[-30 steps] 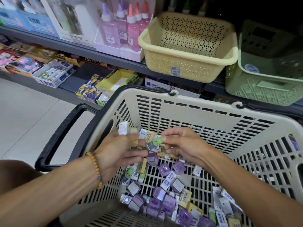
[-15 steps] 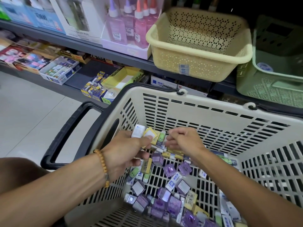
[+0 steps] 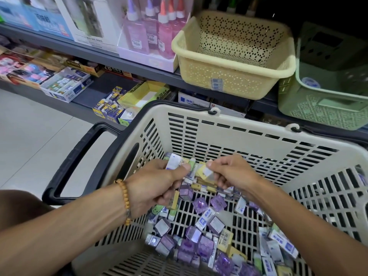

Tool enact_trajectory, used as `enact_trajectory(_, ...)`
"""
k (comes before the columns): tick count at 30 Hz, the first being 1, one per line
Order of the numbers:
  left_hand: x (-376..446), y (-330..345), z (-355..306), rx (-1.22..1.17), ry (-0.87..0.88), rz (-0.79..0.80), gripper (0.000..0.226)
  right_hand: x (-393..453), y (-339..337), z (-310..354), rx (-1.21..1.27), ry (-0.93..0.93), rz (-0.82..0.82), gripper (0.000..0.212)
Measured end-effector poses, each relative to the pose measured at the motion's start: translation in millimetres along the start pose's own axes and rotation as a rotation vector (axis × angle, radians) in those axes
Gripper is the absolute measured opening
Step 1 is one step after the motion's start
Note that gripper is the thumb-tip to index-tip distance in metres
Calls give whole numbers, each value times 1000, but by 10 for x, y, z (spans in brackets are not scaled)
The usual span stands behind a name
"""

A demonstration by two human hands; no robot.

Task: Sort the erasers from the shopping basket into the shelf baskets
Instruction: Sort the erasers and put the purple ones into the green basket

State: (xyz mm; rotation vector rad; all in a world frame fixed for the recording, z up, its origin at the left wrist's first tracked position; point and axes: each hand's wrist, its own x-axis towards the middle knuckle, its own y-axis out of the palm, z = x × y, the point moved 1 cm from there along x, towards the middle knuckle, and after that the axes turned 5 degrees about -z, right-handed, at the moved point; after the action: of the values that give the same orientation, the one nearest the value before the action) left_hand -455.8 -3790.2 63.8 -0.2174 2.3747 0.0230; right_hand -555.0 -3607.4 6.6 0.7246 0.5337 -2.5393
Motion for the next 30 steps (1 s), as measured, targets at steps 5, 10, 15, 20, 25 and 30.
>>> enact_trajectory(5,24,-13,-3,-45,-72,-30,22,154,118,-75,-28,86,-53,15)
enact_trajectory(10,52,-6,-2,-24,-37,-75,19,233,230,-61,119,106,-125,9)
enact_trajectory(15,25,-7,-4,22,0,-20,31,84,166,-27,-79,-42,-157,20)
enact_trajectory(20,28,-2,-18,162,60,26,19,-244,317,201,72,-172,143,28)
enact_trajectory(25,46,4,8,397,108,37,17,-412,280,266,-135,-212,101,10)
enact_trajectory(30,210,35,72,685,65,75,28,-781,-216,109,-224,-219,-9,9)
